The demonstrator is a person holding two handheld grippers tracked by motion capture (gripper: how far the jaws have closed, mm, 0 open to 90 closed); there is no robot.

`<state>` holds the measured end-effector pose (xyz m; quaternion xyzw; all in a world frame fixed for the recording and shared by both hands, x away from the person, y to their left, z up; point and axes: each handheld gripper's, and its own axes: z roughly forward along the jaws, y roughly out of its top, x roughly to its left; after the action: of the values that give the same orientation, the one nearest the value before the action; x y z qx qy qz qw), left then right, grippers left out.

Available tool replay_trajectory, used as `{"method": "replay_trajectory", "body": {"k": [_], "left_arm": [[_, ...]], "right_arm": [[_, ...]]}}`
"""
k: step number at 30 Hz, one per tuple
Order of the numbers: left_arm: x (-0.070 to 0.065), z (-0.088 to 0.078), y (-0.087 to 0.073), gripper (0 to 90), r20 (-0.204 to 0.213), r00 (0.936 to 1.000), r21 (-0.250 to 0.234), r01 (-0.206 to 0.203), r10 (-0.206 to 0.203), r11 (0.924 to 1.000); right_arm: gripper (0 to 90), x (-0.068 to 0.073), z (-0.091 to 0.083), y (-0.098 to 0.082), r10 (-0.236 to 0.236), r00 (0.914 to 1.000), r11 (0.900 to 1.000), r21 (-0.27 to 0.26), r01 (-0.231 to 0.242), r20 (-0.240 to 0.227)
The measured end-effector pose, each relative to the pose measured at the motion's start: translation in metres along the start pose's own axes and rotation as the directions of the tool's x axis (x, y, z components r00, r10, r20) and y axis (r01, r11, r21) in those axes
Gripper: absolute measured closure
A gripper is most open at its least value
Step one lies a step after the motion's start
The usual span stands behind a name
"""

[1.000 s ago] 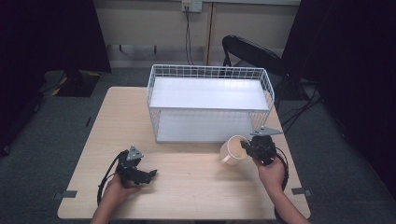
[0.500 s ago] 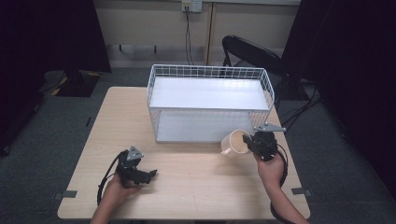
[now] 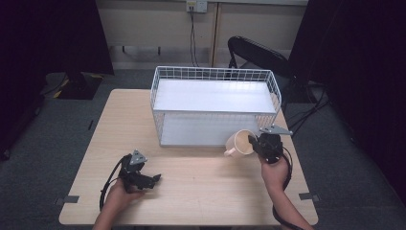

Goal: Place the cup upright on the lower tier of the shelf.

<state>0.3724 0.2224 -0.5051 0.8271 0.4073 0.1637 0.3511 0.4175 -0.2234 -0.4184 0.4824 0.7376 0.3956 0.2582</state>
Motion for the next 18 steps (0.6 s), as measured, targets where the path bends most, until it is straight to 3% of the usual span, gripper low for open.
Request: {"method": "replay_trajectory", "body": {"k": [18], "left_arm": [[0.0, 0.0, 0.0, 0.0, 0.0, 1.0, 0.0, 0.0, 0.0, 1.0]], "right_arm": [[82.9, 0.007, 0.013, 0.006, -0.008, 0.9994, 1.0, 0.001, 0.008, 0.033]]}}
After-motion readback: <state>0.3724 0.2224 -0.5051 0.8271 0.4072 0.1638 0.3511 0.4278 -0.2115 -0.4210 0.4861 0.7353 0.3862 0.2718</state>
